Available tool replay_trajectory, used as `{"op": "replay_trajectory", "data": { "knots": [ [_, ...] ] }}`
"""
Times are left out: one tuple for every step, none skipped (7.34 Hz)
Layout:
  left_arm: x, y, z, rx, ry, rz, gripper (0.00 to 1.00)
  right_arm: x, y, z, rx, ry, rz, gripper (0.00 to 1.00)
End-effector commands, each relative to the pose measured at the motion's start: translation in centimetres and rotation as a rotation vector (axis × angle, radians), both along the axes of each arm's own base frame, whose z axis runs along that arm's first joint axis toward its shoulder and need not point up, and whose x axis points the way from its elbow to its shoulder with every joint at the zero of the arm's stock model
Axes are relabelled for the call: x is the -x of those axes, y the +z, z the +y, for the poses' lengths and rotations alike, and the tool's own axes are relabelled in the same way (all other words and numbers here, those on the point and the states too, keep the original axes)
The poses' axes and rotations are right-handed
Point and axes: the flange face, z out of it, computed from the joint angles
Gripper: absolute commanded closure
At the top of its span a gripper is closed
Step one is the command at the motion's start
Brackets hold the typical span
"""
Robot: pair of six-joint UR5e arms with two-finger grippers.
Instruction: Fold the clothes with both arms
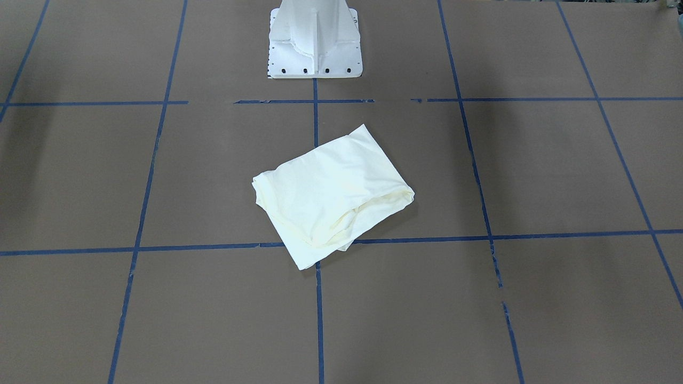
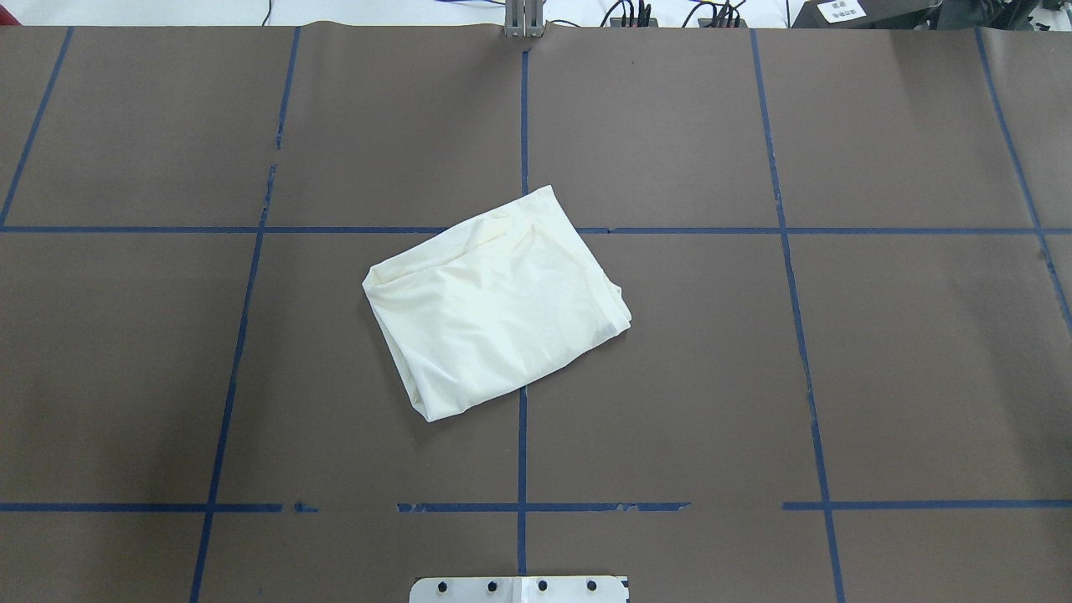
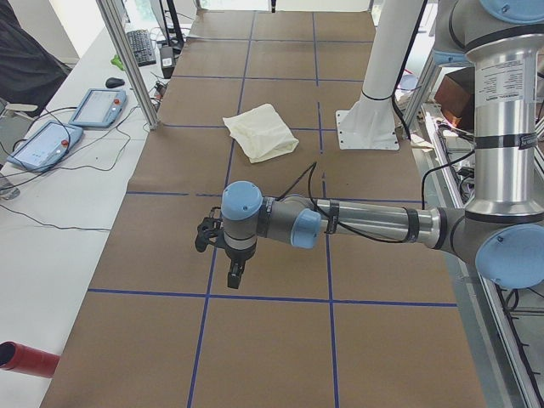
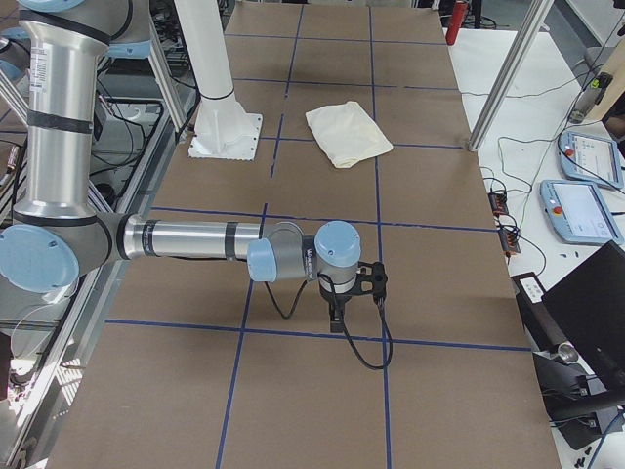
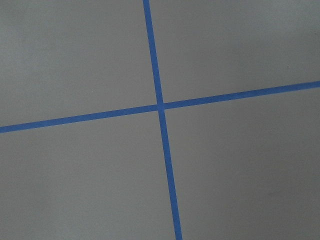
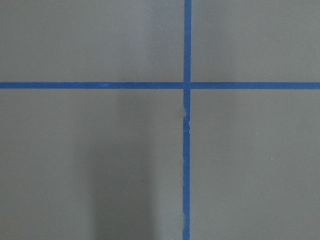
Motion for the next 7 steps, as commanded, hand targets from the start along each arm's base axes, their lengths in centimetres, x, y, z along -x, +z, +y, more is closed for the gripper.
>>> {"op": "replay_trajectory", "data": {
  "knots": [
    [-0.05, -0.04, -0.01, -0.001, 0.001, 0.000, 0.00, -0.08, -1.57, 0.06, 0.009, 0.035, -0.003, 0.00],
    [0.02, -0.11, -0.01, -0.003, 0.000, 0.000, 0.00, -0.20, -1.74, -0.04, 0.008, 0.037, -0.005, 0.00],
    [-0.07, -0.12, -0.01, -0.003, 0.002, 0.002, 0.00, -0.20, -1.67, 0.03, 0.011, 0.038, -0.005, 0.00],
    [-0.07, -0.12, -0.01, 0.000, -0.001, 0.002, 0.00, -0.18, -1.61, 0.11, 0.014, 0.038, -0.007, 0.00],
    [-0.07, -0.20, -0.01, -0.002, -0.001, 0.002, 0.00, -0.19, -1.54, 0.25, 0.017, 0.038, -0.007, 0.00],
    [0.00, -0.20, -0.01, -0.002, -0.002, 0.002, 0.00, -0.20, -1.28, 0.58, 0.023, 0.038, -0.007, 0.00],
    [0.00, -0.27, -0.08, -0.003, -0.002, 0.002, 0.00, -0.22, -1.03, 0.85, 0.028, 0.038, -0.007, 0.00]
  ]
}}
